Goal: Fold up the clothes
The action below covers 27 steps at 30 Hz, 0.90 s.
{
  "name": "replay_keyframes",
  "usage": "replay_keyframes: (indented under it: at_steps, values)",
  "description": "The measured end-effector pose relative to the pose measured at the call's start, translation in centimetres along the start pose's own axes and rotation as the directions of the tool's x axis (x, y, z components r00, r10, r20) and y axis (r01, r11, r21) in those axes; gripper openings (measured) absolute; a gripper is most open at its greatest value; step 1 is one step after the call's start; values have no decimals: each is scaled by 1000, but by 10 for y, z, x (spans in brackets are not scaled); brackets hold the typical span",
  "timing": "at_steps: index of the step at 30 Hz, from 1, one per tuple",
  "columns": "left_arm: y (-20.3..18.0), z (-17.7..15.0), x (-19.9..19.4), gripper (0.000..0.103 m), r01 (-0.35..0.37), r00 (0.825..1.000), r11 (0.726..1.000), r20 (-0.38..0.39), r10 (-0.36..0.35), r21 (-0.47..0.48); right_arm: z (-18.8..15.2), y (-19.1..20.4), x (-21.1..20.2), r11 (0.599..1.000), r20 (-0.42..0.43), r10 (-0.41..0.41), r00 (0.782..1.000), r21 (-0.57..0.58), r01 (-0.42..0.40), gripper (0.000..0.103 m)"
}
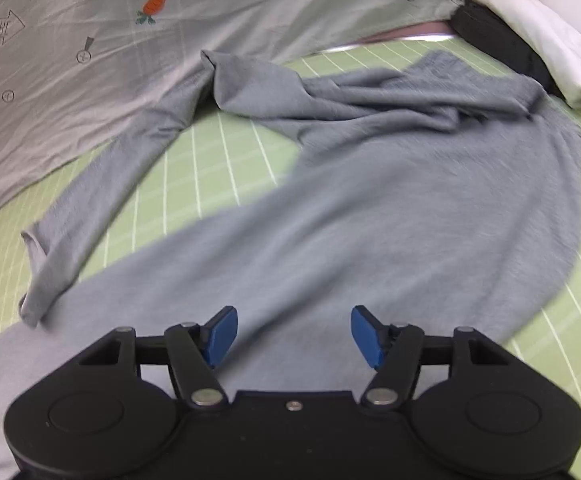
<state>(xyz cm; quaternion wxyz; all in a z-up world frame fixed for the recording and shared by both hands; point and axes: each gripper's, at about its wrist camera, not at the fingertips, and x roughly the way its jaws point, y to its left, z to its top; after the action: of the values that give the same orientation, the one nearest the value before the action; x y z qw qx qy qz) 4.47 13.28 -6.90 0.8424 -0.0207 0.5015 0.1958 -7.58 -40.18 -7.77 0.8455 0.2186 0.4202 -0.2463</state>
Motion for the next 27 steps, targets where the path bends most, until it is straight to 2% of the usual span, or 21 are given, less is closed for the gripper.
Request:
replay_keyframes:
  at_steps: [2,3,5,7,9,12,15,21,27]
  values:
    - [14,-3,0,6,28,1000,998,-10,-28,-53,-8,-8,-6,1000,-7,-6,1000,10,6,64]
    - [17,-4,-1,10,37,999,997,-17,-38,-70,-10,-13,-10,1000,-9,-5,1000,19,6,64]
    - [12,-8,-9,13,58,998,996,-2,-58,-63,-14,-23,-18,999,-8,-8,1000,39,8,64]
    - [1,-15,-19,30,82,997,995,19,-81,-55,-15,-35,-26,999,0,-17,1000,52,17,65]
    - [-12,-24,-32,55,119,992,991,40,-117,-59,-15,-49,-34,998,12,-37,999,57,36,67]
    - [-38,-34,-49,70,184,982,982,54,-182,-46,-12,-74,-42,995,20,-54,998,85,52,69]
    - [-75,-51,-65,76,239,970,971,49,-240,17,-6,-99,-48,994,30,-65,997,94,62,71]
    - [-147,-89,-90,79,299,953,946,9,-302,126,10,-158,-61,991,40,-49,998,131,43,75]
    - [-201,-113,-104,83,310,950,940,-22,-310,142,31,-218,-63,982,42,-22,999,189,14,75]
